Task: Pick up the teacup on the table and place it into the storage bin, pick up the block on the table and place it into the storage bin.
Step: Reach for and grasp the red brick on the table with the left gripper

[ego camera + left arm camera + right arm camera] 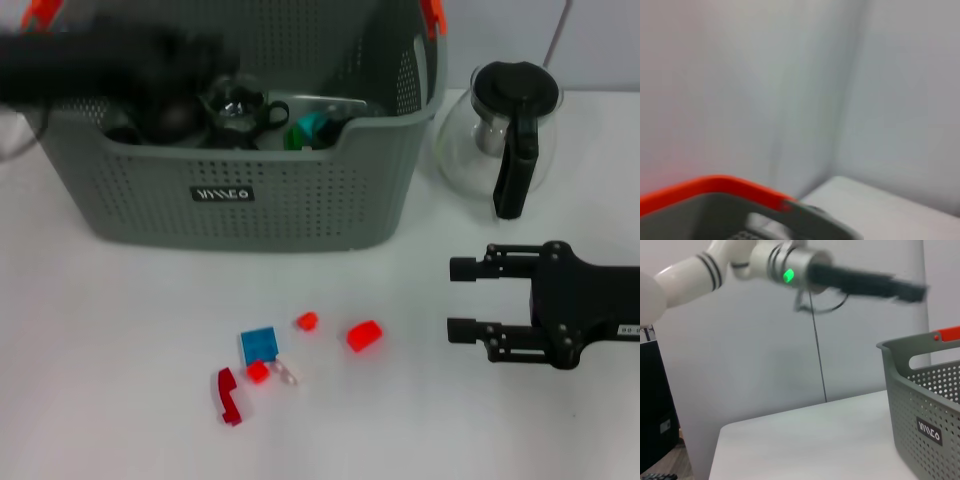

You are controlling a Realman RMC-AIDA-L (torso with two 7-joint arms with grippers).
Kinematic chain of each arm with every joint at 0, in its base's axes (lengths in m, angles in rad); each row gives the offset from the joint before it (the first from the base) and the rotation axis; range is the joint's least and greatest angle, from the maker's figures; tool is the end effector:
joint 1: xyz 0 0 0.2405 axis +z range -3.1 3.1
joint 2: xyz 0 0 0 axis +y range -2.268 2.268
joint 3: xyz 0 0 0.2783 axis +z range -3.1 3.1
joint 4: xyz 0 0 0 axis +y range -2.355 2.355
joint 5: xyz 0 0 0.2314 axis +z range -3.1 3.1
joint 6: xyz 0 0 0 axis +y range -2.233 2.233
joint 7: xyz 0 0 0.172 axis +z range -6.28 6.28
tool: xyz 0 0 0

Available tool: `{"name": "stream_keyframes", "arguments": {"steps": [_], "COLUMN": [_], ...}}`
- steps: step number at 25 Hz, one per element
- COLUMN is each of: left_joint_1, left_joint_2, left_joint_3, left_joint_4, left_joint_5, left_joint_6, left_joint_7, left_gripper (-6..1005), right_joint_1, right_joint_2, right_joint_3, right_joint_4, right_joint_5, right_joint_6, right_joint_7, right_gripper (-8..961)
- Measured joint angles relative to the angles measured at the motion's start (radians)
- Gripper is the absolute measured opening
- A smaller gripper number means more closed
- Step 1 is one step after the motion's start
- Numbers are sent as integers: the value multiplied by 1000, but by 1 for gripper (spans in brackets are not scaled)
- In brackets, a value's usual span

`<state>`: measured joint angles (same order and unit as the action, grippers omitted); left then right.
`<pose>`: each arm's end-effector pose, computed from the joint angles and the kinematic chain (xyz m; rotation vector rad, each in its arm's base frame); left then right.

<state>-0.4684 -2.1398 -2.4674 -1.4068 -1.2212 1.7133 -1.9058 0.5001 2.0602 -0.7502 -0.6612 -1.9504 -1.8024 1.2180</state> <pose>-0.1917 0.3732 0.0853 -2.5784 -0.5182 -0.7044 0.2624 0.3265 -0.0285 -2.9206 0.3133 0.8642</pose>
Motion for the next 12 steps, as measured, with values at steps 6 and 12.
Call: {"name": "stream_keyframes", "arguments": {"steps": [6,12], "left_joint_1": [164,206], "left_joint_2": [-23,-23], "left_joint_3": [8,29], "left_joint_4": [171,270], "left_joint_5": [-3,120], "left_joint_6": [124,130], "left_joint_7": [379,517], "left_gripper": [329,470], "right_joint_1": [0,-5], "right_joint_2": [0,0], "right_joint_3": [0,0], "right_joint_4": [0,0], "right_joint_5": [-3,-6], "right_joint_6": [8,14], "right_joint_7": [7,9], "right_gripper": [687,687]}}
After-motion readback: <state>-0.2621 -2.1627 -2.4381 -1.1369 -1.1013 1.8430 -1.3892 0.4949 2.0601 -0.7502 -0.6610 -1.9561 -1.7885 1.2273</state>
